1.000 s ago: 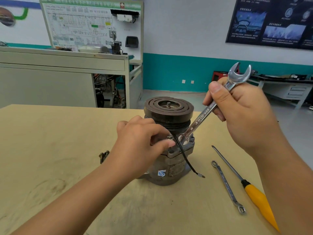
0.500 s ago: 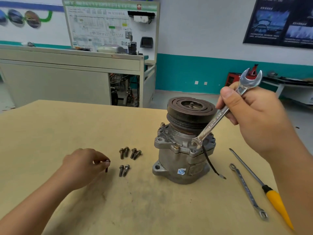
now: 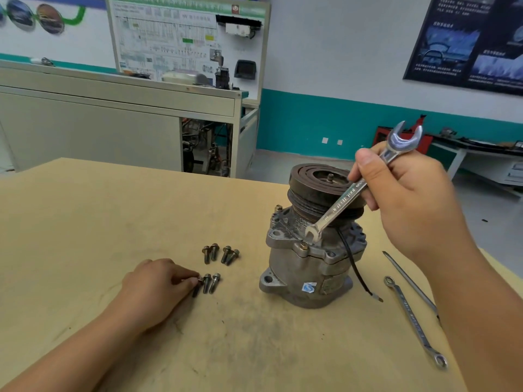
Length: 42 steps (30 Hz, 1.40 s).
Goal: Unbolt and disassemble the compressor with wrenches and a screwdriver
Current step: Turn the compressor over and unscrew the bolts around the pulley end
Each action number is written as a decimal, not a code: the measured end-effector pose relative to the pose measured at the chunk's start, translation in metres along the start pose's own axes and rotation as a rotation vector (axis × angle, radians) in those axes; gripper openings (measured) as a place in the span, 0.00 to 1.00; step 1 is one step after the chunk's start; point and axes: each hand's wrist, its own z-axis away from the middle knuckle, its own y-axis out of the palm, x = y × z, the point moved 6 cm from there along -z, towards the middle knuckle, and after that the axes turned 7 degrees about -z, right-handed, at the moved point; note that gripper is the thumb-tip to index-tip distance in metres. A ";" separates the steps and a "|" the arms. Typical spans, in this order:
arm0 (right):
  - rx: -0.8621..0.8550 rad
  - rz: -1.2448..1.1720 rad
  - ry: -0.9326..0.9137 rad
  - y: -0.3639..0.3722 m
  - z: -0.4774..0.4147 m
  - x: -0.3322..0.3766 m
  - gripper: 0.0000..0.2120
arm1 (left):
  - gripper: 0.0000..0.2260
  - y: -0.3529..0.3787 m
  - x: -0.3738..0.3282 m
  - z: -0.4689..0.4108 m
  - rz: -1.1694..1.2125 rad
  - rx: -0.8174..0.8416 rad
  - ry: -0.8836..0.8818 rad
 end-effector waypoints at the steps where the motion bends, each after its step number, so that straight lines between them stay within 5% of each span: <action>1: 0.007 0.014 0.006 0.003 -0.001 -0.001 0.16 | 0.11 0.000 0.000 0.000 -0.003 -0.006 -0.002; 9: 0.031 0.068 0.032 0.009 0.000 -0.009 0.16 | 0.12 -0.001 -0.006 0.005 0.013 -0.036 -0.033; 14: 0.036 0.092 0.013 0.011 0.001 -0.007 0.16 | 0.10 -0.019 -0.021 0.013 0.088 -0.190 -0.012; 19: 0.123 0.132 -0.008 0.018 -0.002 -0.002 0.16 | 0.07 -0.070 -0.066 0.028 0.320 -0.506 0.272; 23: 0.159 0.089 0.048 0.016 -0.003 -0.008 0.16 | 0.07 -0.117 -0.112 0.032 0.453 -0.600 0.456; 32: 0.293 0.013 0.079 0.012 -0.006 -0.006 0.20 | 0.03 -0.136 -0.175 -0.003 0.431 -0.298 0.633; 36: 0.352 0.216 0.036 0.020 0.004 -0.011 0.23 | 0.08 -0.126 -0.175 -0.002 0.440 -0.233 0.677; 42: 0.255 -0.026 -0.096 -0.007 -0.013 0.010 0.15 | 0.06 -0.132 -0.169 -0.003 0.537 -0.236 0.693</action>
